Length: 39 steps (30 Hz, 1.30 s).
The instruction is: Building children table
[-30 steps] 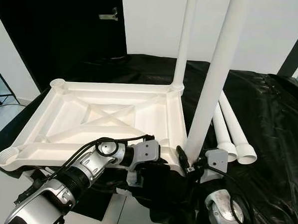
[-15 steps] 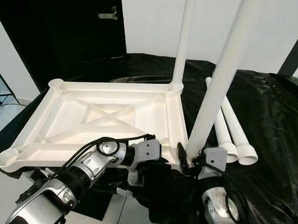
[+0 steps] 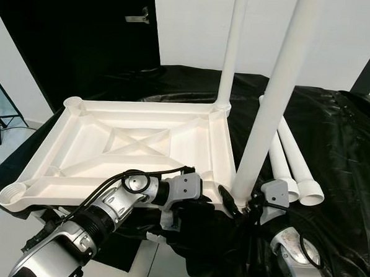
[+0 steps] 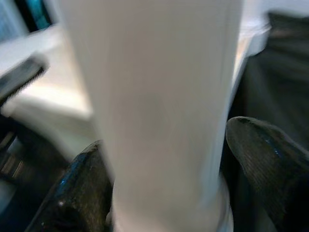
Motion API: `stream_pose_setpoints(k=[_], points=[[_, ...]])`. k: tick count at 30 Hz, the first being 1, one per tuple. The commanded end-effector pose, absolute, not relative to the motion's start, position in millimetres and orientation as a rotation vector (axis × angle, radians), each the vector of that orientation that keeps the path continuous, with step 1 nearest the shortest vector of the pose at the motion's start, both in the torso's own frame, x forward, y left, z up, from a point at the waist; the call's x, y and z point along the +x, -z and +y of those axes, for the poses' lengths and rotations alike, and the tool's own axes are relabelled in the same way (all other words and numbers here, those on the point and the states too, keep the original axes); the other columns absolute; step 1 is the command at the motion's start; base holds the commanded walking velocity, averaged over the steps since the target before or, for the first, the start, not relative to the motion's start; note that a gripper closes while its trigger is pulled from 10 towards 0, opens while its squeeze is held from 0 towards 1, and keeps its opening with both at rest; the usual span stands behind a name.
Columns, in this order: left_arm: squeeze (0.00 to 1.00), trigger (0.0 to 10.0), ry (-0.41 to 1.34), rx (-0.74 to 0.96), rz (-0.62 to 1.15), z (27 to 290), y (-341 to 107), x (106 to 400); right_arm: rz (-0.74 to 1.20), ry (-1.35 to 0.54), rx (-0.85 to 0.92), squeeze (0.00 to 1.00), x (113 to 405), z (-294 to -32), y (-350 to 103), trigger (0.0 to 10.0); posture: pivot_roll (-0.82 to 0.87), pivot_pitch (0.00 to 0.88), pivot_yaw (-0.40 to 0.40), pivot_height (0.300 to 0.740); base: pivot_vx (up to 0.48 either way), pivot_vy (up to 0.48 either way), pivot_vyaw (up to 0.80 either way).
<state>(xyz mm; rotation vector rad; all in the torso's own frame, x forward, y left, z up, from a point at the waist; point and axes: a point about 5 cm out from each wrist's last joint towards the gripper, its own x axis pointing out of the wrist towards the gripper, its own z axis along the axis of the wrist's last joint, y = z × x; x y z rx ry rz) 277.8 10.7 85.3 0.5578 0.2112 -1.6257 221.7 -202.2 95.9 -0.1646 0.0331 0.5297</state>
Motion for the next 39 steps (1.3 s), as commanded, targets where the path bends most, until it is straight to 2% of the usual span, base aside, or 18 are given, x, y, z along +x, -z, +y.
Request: stream_pose_setpoints(k=[1,2,9,17,19,26,33,38,39], points=[[0.00,10.0,1.676,0.540,0.514,34.8,-32.9,253.4,0.068,-0.619,-0.156,0.00,218.2,-197.4,-89.8,7.5,0.15,0.000,-0.015,0.740,0.000,0.000,0.00],[0.00,10.0,1.675,0.539,0.515,35.1,-33.0,253.5,0.065,-0.635,-0.166,0.00,219.5,-197.5,-90.5,0.0,0.15,0.000,-0.015,0.740,0.000,0.000,0.00],[0.00,10.0,1.675,0.541,0.521,37.9,-32.3,253.0,0.047,-0.642,-0.224,0.00,228.5,-203.6,-94.6,0.0,0.15,0.000,-0.006,0.740,0.000,0.000,0.00],[0.00,10.0,1.677,0.545,0.521,38.1,-32.6,253.3,0.075,-0.639,-0.209,0.00,226.4,-206.2,-89.9,0.0,0.15,0.000,-0.002,0.740,0.000,0.000,0.00],[0.00,10.0,1.678,0.552,0.520,38.1,-32.9,253.6,0.081,-0.373,-0.192,0.00,215.7,-203.9,-77.6,0.0,0.16,0.000,-0.010,0.740,0.000,0.000,0.00],[0.00,10.0,1.663,0.546,0.520,40.5,-32.9,254.2,0.078,-0.068,-0.134,0.00,195.9,-208.6,-71.0,0.0,0.16,0.000,-0.017,0.740,0.000,0.000,0.00],[0.00,10.0,1.673,0.546,0.524,38.9,-31.2,252.0,0.030,0.052,-0.121,0.00,195.6,-211.4,-75.1,0.0,0.15,0.000,-0.016,0.740,0.000,0.000,0.00],[0.00,10.0,1.674,0.545,0.514,34.9,-33.2,253.4,0.031,0.039,-0.128,0.00,198.3,-210.2,-75.7,0.0,0.15,0.000,-0.022,0.740,0.000,0.000,0.00],[0.00,10.0,1.673,0.544,0.510,33.7,-33.9,253.9,0.030,0.008,-0.124,0.00,200.5,-207.9,-75.6,8.0,0.15,0.000,-0.023,0.740,0.000,0.000,0.00]])
